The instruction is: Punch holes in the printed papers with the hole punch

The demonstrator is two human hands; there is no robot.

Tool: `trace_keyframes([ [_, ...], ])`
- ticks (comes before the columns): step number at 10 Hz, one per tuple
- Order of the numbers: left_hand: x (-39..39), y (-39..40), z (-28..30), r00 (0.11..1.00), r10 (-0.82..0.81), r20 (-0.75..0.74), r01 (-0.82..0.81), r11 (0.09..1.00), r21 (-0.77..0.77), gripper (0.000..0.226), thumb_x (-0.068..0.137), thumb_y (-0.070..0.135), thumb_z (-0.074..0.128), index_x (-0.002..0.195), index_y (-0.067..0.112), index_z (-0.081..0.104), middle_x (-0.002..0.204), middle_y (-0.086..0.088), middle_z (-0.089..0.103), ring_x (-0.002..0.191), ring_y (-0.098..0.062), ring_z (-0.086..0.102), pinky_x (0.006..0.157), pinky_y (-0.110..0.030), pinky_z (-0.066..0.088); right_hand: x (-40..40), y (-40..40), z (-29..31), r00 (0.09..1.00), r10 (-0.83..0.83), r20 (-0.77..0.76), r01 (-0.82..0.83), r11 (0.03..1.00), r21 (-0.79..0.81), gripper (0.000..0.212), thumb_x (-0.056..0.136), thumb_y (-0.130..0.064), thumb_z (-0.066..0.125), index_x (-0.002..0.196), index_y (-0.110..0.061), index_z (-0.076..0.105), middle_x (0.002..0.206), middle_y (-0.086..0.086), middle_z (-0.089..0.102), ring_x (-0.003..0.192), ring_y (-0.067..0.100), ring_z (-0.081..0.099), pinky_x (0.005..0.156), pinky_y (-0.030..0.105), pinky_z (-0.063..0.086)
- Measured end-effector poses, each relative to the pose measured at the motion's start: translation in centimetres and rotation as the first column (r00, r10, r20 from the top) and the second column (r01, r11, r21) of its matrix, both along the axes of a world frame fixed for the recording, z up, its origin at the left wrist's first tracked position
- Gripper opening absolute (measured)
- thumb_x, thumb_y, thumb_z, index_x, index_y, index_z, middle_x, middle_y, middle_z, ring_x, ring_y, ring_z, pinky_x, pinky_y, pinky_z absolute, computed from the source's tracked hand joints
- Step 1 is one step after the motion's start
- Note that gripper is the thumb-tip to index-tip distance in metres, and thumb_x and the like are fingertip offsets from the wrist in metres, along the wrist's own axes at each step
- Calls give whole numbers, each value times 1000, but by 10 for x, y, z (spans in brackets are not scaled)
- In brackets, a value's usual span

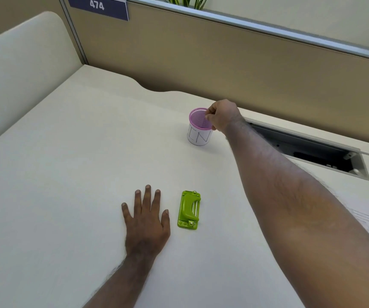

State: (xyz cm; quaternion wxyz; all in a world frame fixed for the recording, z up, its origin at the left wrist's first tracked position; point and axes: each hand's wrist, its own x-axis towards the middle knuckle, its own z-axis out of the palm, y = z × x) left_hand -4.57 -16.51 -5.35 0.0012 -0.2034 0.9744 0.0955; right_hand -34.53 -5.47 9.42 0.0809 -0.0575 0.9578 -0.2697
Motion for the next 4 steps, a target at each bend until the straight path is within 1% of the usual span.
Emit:
trace_keyframes([
  [1, 0, 0, 0, 1000, 3, 4, -3, 1000, 3, 63, 92, 44, 24, 150, 23, 36, 162, -4, 28, 149, -28, 28, 117, -62, 21, 1, 2, 3, 1000, -4, -12, 4, 1000, -9, 13, 88, -19, 59, 85, -19, 72, 63, 2, 69, 54, 18, 66, 72, 33, 61],
  [2, -1, 0, 0, 1000, 2, 6, -2, 1000, 11, 63, 92, 44, 25, 150, 23, 38, 161, -4, 30, 149, -28, 29, 116, -63, 22, 7, 4, 5, 1000, 10, 17, -9, 998, -55, 21, 90, -17, 52, 94, -22, 72, 61, 2, 68, 48, 16, 64, 68, 34, 60],
  [3, -1, 0, 3, 1000, -4, 18, 4, 1000, 19, 64, 92, 45, 23, 151, 24, 35, 163, -3, 27, 150, -27, 27, 117, -62, 19, 20, 12, 13, 1000, 20, 8, -19, 995, -96, 18, 88, -22, 55, 96, -25, 71, 74, 1, 72, 64, 18, 72, 68, 36, 61],
  [4, 1, 0, 2, 1000, 8, 22, -9, 1000, 27, 65, 91, 46, 22, 151, 24, 34, 163, -2, 26, 150, -27, 25, 118, -62, 18, 42, 30, 10, 998, 57, -32, -58, 997, -50, 21, 89, -28, 53, 97, -22, 72, 90, 4, 76, 78, 23, 73, 75, 39, 60],
])
